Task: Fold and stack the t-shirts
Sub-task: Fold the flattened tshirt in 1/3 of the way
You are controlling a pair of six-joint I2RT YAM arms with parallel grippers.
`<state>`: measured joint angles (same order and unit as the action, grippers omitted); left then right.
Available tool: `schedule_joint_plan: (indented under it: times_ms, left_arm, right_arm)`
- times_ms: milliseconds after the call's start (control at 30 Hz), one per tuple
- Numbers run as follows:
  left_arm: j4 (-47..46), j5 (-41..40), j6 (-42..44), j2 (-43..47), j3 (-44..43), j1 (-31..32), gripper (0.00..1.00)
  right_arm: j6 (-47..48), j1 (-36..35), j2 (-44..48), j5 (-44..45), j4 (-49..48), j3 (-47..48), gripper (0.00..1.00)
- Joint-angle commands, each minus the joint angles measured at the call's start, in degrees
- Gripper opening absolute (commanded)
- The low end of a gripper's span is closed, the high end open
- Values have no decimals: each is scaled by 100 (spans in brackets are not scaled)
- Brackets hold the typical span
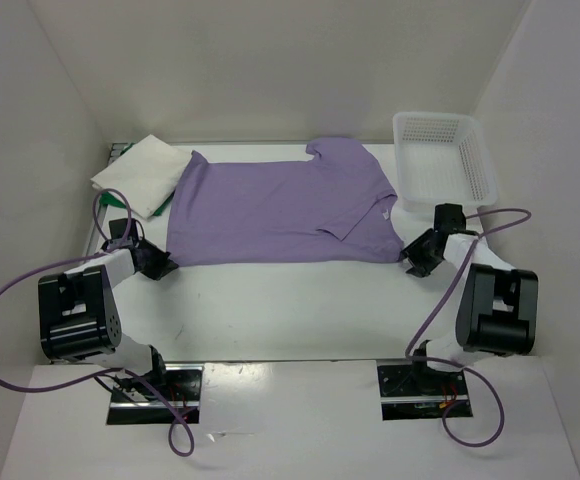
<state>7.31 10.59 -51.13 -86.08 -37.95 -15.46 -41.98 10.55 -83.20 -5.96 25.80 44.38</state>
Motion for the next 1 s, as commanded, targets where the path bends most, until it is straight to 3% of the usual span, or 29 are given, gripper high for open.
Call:
schedule_joint_plan:
  times_ms: [0,333,500,600,767,900,967]
  left_arm:
    - [43,-39,112,83,-1,-27,0]
    - [-72,84,60,83,104,-27,0]
    - [-72,84,60,83,104,-27,0]
    - [-72,84,7,83,104,-27,0]
    - [235,136,129,486,174,-27,0]
    - [569,645,130,1074,402,-27,0]
    - [999,471,182,1713,456,-27,0]
  right_arm:
    - [313,-88,-353,-178,-250,404,47]
    - [85,-149,-1224,32,-453,923,36]
    - [-29,-149,-1392,279,-453,898,9]
    - [-30,-149,-1085,490,-453,818,0]
    - [40,104,45,394,344,363,0]
    - [-29,325,883,-964,925,106,0]
    - [-109,325,1199,-1083,1345,36,0]
